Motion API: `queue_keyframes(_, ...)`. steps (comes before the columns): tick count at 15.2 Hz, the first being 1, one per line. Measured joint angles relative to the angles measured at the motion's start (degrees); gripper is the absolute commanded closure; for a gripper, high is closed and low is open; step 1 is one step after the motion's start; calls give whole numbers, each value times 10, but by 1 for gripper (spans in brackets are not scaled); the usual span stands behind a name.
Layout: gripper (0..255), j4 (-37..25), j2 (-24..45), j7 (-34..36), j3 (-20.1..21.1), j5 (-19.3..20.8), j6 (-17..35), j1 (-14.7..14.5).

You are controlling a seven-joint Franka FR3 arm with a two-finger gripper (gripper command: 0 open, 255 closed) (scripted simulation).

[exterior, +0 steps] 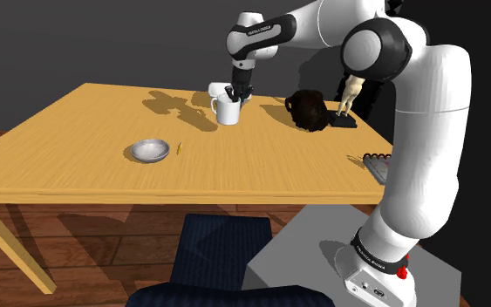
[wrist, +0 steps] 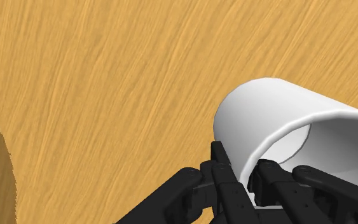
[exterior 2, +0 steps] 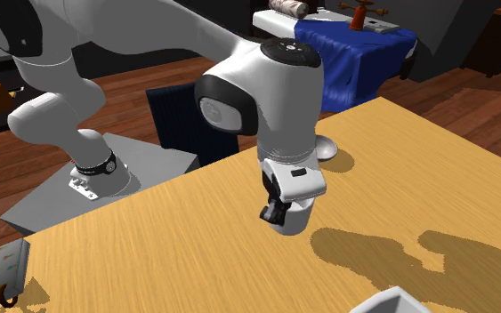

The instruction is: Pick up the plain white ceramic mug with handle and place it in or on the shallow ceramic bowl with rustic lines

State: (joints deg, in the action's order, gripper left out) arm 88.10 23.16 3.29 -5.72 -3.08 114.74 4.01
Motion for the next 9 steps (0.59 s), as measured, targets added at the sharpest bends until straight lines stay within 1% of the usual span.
queue_keyframes(6,255,-32,-11,1,-1,2,-43,0)
queue_keyframes(9,255,-34,-15,26,6,6,-49,-17)
